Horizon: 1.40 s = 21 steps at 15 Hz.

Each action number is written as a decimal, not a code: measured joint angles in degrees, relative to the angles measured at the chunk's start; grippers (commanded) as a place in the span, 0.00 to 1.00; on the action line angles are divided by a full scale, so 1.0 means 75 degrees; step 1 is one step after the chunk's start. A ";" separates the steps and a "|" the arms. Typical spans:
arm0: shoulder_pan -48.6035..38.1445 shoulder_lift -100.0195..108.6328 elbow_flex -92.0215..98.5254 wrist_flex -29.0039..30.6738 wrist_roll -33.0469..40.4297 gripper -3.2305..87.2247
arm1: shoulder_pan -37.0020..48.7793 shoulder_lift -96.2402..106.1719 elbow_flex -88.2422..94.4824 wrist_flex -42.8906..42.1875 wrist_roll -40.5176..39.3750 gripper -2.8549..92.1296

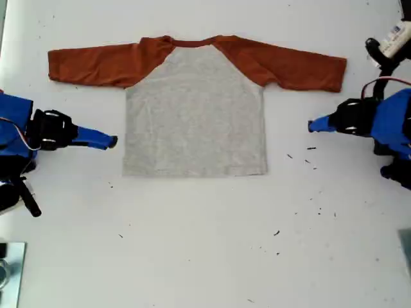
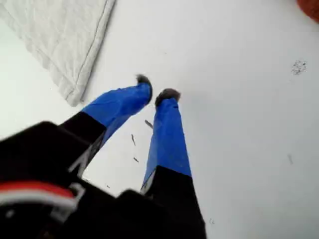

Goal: Fold t shirt

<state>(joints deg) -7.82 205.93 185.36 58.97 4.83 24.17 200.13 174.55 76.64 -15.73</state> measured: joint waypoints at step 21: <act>-0.0328 0.0023 0.0000 0.0012 0.0516 0.03 | 0.0750 -0.1523 -0.1805 0.0609 -0.1629 0.06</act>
<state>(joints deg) -10.28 206.10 185.36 59.06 8.70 29.79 188.70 161.02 81.21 -27.95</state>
